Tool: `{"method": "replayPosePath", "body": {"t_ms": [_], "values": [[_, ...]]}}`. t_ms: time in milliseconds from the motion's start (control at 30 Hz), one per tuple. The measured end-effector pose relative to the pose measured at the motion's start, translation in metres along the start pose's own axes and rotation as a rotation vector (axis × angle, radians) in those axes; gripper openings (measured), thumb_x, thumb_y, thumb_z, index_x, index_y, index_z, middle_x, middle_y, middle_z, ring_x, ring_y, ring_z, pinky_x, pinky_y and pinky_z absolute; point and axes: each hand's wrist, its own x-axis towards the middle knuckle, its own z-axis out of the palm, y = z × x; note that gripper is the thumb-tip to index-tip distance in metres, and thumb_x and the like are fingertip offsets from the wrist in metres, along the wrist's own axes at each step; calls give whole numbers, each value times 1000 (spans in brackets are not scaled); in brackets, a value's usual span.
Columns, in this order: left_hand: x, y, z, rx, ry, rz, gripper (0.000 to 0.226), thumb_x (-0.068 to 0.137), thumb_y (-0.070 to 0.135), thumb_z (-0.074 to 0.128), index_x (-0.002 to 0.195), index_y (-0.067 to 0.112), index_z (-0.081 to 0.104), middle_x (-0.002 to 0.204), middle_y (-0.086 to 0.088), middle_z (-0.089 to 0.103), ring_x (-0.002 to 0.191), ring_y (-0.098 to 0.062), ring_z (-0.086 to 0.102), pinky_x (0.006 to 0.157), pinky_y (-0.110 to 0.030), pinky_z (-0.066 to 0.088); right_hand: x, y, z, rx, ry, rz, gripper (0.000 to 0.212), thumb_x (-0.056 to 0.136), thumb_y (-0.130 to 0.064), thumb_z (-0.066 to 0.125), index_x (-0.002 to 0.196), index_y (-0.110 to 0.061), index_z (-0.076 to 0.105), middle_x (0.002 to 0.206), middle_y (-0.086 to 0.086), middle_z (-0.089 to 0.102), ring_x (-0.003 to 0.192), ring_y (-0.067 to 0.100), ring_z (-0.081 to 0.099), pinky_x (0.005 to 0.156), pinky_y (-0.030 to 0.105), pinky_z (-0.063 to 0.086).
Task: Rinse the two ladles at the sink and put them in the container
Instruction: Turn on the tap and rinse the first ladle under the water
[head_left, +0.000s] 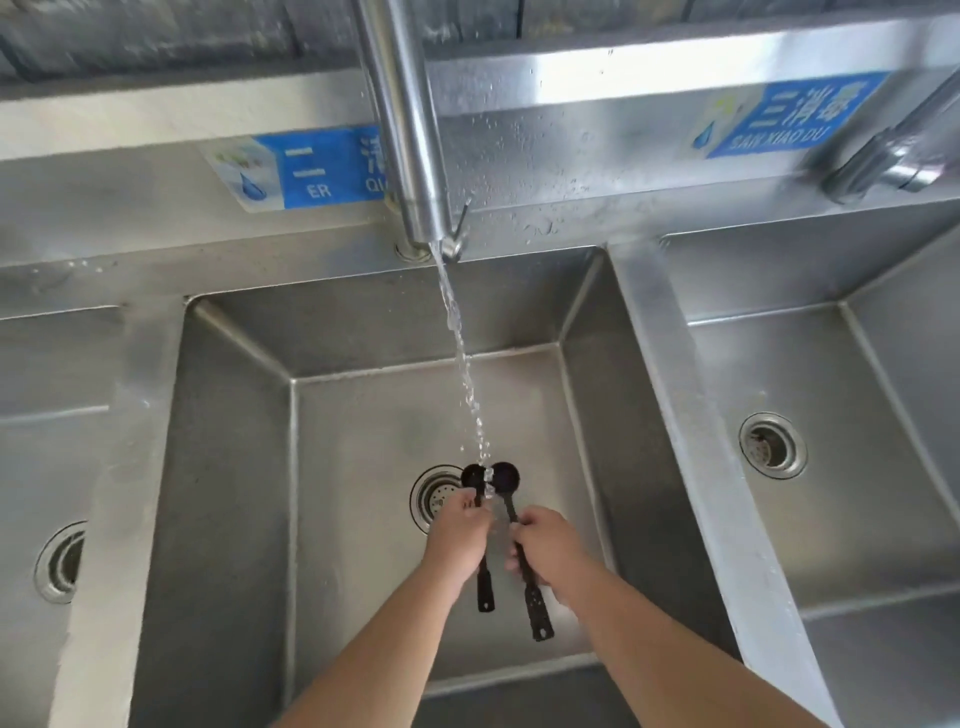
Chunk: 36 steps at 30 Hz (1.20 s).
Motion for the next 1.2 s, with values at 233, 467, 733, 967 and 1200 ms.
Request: {"method": "replayPosePath", "body": {"t_ms": [233,467,733,967,1200], "values": [[-54,51,-29,-36,-82,151,39,93,11,54,129,26,53,111,-7,66,85,-20,66,69,-31,56,-97,-32,-12,207,-202,25,26,95,4,32,74,-10,40,57,4,35,45,12,30,43,24,20],[-89,90,-36,-174,-34,225,26,84,-6,56,97,13,69,78,-16,68,65,-27,67,54,-29,54,-156,-55,-26,100,-166,-67,16,96,3,39,88,-6,50,59,7,43,46,16,41,48,26,29],[-93,117,-37,-52,90,263,23,85,9,61,64,20,62,65,-9,67,43,-21,65,35,-20,40,-182,-44,-51,163,-128,-54,21,100,-7,41,103,-2,60,59,8,49,41,14,39,42,18,32],[-107,126,-57,-268,32,232,23,95,5,50,105,14,68,80,-10,61,44,-16,62,44,-23,48,-176,-38,-62,183,-99,-159,23,98,-17,51,91,-3,68,56,7,59,37,14,39,38,19,24],[-128,140,-72,-332,-95,248,47,92,-11,39,117,20,62,89,-13,65,62,-17,64,59,-26,48,-172,-43,-67,304,-141,-164,21,95,-15,56,87,-1,68,60,9,61,39,13,38,34,20,26]]}}
